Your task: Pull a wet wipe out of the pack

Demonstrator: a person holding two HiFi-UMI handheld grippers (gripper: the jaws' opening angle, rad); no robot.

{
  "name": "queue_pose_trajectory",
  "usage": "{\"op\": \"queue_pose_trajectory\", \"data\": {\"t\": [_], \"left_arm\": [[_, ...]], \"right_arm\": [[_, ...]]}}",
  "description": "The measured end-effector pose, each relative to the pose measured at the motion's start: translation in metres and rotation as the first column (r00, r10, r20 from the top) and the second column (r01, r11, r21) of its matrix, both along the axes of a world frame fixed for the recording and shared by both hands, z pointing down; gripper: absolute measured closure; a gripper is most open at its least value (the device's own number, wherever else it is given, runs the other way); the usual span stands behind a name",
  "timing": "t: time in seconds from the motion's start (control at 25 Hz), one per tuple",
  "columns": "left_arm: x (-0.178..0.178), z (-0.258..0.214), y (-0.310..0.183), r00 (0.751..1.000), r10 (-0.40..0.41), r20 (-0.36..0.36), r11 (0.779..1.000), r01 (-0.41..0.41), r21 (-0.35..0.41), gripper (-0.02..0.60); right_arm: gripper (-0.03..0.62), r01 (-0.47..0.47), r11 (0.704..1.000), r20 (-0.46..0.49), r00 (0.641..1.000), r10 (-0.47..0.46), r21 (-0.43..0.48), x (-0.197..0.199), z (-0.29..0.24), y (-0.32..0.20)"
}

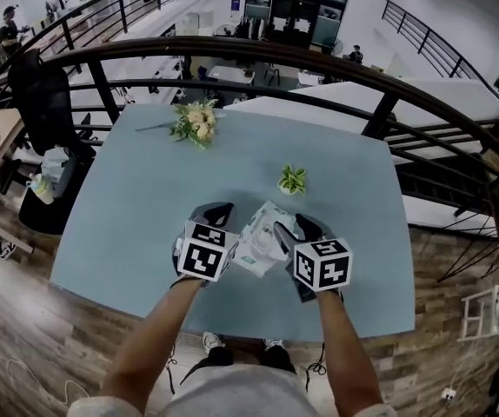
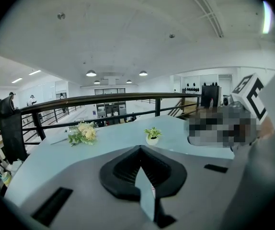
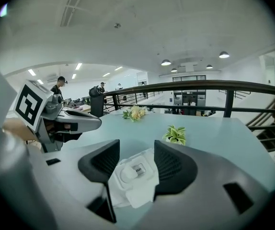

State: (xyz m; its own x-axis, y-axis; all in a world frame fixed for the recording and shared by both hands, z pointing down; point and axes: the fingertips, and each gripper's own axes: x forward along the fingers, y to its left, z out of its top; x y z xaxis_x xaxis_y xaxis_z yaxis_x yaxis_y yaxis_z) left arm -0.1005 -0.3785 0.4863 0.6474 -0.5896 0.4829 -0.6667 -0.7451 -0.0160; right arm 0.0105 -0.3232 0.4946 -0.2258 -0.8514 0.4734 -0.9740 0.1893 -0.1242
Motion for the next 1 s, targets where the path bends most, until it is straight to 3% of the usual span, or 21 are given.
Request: {"op": "queue_pose_trajectory", "data": {"t": [0.48, 1.0], "left_arm": [[-0.011, 0.023, 0.007, 0.998, -0.067, 0.011, 0.997, 0.068, -0.044, 0.586], [-0.024, 0.038, 0.015, 0.986, -0.166, 0.021, 0.983, 0.168, -0.078, 0.586]], "right_arm": [[0.367, 0.111, 0.991, -0.021, 0.993, -0.113, -0.081, -0.012, 0.032, -0.006], [0.370, 0.255, 0.954, -0.038, 0.964, -0.264, -0.160, -0.026, 0.060, -0.010]]}}
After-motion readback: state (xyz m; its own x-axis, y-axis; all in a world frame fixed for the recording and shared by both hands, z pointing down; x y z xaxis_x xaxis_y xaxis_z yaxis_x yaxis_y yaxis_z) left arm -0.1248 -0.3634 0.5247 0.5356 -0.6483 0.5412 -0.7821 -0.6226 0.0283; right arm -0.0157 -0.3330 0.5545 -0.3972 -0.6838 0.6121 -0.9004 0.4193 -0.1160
